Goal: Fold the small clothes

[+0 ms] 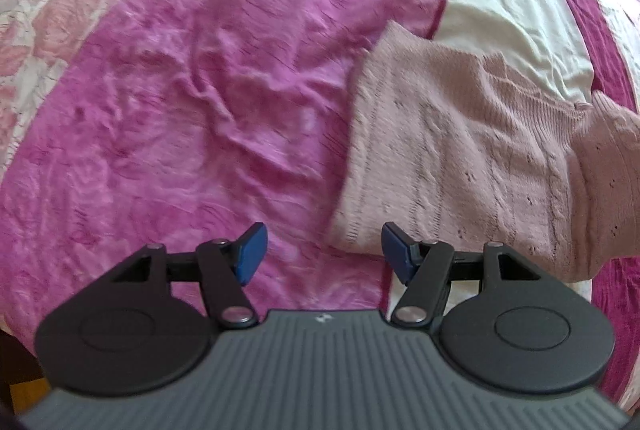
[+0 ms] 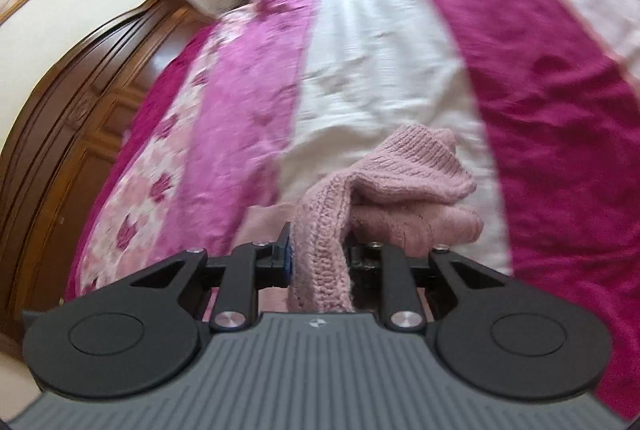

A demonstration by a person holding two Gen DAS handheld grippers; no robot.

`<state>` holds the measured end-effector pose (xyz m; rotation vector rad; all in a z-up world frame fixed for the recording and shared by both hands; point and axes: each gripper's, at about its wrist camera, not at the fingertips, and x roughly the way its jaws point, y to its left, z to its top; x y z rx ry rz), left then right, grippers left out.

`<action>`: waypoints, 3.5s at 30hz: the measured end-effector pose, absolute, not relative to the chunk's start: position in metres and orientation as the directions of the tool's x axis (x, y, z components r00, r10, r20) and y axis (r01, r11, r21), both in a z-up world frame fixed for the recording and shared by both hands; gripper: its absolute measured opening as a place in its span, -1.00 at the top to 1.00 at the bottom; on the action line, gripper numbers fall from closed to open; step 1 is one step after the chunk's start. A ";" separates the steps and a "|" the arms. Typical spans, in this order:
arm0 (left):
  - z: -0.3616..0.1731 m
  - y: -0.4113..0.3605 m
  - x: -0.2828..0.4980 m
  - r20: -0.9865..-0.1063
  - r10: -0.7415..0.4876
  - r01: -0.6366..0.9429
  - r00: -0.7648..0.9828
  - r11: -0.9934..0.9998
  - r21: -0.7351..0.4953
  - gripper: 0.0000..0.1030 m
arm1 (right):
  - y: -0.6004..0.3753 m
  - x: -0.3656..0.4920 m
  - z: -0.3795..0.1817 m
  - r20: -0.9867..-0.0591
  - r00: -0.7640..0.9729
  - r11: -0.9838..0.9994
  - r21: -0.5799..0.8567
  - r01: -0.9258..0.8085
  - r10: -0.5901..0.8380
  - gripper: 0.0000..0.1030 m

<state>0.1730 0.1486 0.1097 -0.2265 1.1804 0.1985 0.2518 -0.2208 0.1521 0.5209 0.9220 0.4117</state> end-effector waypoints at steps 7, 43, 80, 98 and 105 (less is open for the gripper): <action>0.127 0.184 0.163 -0.912 0.044 -0.292 0.407 0.953 -0.085 -0.25 | -0.108 0.254 0.149 -0.668 0.448 0.802 0.534 -0.268 0.595 0.54; 0.108 0.113 0.257 -0.873 -0.229 0.220 0.430 0.965 -0.144 -0.26 | -0.147 0.219 0.117 -0.780 0.494 0.891 0.454 0.022 0.385 -0.38; 0.095 0.155 0.247 -0.850 -0.292 -0.031 0.439 0.940 -0.340 0.03 | -0.127 0.211 0.091 -0.831 0.407 0.917 0.395 -0.049 0.380 -0.39; 0.059 0.171 0.226 -0.919 -0.190 -0.068 0.344 0.972 -0.227 0.62 | -0.099 0.196 0.087 -0.840 0.413 0.934 0.345 -0.097 0.353 -0.54; 0.067 0.175 0.223 -0.919 -0.215 -0.068 0.330 0.966 -0.250 0.21 | -0.110 0.189 0.093 -0.853 0.401 0.937 0.347 -0.045 0.335 -0.55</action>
